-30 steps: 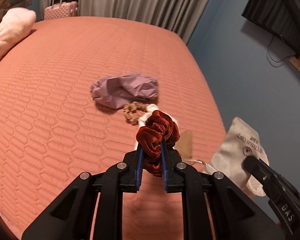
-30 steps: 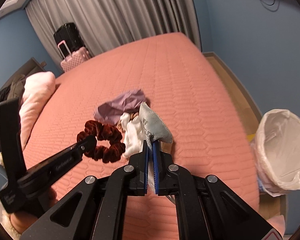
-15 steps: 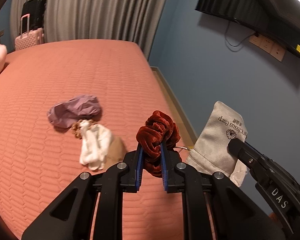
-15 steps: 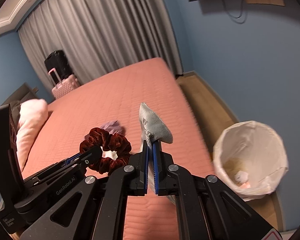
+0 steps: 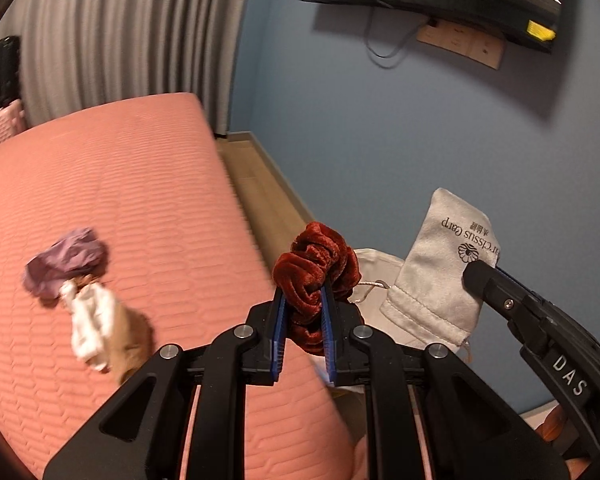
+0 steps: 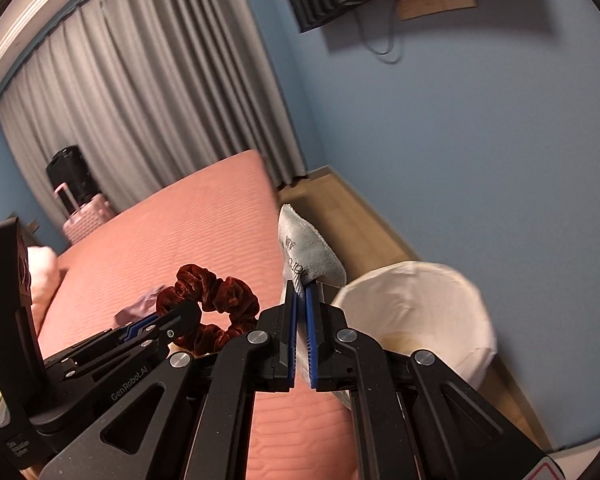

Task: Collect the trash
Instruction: 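Carry scrunchie and grey pouch to the wastebasket and open both tools over it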

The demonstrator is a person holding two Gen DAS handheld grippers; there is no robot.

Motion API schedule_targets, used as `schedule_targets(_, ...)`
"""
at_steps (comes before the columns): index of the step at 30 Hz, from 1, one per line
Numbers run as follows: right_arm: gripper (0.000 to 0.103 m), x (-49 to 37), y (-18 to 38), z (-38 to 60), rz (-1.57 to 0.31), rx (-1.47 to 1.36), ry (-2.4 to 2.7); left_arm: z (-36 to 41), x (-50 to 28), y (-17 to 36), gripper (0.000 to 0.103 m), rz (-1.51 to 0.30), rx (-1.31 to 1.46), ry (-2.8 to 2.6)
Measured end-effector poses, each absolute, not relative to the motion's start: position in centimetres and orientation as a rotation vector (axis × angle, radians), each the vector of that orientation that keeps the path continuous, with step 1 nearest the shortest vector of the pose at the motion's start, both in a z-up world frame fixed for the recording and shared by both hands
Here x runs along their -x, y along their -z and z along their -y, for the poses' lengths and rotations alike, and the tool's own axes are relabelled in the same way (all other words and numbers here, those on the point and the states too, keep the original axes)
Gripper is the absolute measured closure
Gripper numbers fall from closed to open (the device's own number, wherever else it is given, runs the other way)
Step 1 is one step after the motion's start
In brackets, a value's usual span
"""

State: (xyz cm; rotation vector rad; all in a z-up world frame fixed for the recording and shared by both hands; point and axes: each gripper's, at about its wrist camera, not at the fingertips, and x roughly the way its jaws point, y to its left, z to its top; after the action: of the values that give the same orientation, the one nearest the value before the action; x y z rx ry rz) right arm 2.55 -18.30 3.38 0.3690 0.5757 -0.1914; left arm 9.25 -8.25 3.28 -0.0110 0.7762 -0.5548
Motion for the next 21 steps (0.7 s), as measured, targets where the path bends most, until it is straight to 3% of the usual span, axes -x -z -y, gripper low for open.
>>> schedule_targets(13,0.099,-1.0,-2.5,25.0,-0.56,-0.406,0.326,15.6,-9.9,-2.5,0.083,-0.798,-0.03,0.703)
schedule_targets(15,0.099,-1.0,-2.5,25.5,-0.558,-0.409,0.333,15.9,-10.1,-2.5,0.063,-0.784,-0.029,0.694)
schedule_targets(17,0.099,-1.0,-2.5,25.9,-0.553,-0.408,0.339,15.9,-10.2,-2.6,0.051,-0.776,-0.022,0.681)
schedule_targets(21,0.099,-1.2,-2.4,26.3,-0.55,-0.408,0.342,15.8,-10.4,-2.7,0.046,-0.767,-0.01,0.665)
